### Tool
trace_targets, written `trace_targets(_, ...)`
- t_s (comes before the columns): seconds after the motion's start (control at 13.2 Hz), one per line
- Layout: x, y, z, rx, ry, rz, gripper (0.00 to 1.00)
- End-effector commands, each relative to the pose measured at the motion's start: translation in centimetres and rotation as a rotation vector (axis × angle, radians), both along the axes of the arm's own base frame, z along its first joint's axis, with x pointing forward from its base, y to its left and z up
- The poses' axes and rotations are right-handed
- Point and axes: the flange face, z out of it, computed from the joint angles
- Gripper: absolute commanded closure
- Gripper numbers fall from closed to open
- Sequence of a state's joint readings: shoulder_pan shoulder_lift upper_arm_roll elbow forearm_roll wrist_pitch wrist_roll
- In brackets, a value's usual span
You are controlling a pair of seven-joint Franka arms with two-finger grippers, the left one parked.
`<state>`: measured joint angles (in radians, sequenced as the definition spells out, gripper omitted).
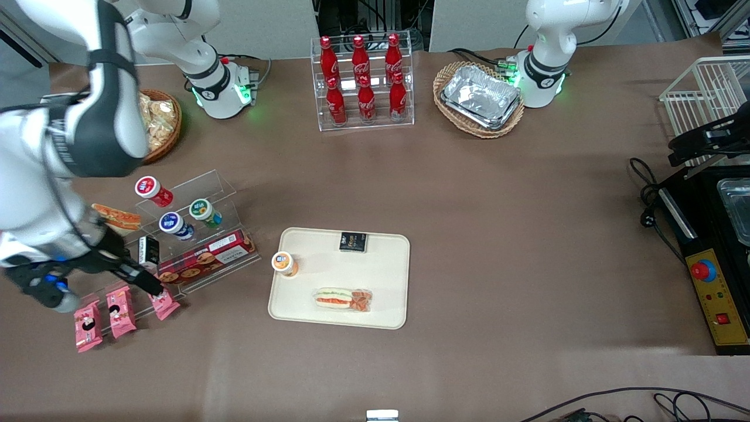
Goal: Place sandwich on tray
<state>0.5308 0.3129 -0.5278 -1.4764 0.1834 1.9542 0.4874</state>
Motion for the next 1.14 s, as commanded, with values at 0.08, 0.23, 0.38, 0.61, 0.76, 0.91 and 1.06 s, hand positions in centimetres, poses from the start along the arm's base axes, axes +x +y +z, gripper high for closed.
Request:
trace_targets(0.08,-3.1,-8.1,1.7,0.008,0.060,0.175,0.00)
trace_targets(0.23,-4.6,-11.5,3.1,0.022,0.081,0.203,0.00)
trace_targets(0.38,-6.0,-14.5,4.3,0.033,0.096,0.234,0.00)
trace_targets(0.61,-7.8,-16.3,6.0,0.037,0.104,0.302,0.00)
trace_targets(0.76,-9.1,-17.2,6.9,0.049,0.119,0.308,0.00)
trace_targets(0.91,-9.8,-17.0,7.2,0.029,0.151,0.321,0.00)
trace_targets(1.06,-10.0,-16.6,7.6,0.009,0.158,0.333,0.00)
